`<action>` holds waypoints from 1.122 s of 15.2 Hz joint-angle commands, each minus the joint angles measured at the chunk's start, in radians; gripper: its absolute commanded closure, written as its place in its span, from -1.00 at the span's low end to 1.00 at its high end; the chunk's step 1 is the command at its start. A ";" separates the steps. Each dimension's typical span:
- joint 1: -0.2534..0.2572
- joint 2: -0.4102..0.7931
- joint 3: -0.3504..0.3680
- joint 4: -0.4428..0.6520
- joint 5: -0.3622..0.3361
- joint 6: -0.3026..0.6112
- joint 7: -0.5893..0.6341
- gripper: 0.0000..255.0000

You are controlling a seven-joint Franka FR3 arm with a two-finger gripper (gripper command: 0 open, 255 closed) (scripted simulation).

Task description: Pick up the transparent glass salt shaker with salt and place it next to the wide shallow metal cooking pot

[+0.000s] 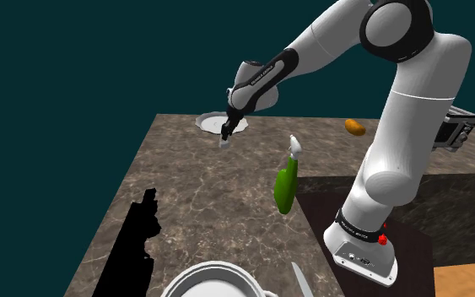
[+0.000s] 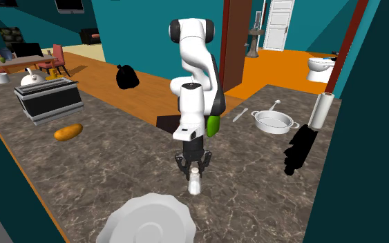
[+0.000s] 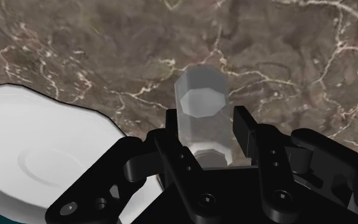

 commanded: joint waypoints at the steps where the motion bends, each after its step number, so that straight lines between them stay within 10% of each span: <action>1: 0.000 0.000 0.000 0.000 0.000 0.000 0.000 1.00; 17: 0.002 -0.091 -0.005 0.043 -0.043 -0.132 0.033 1.00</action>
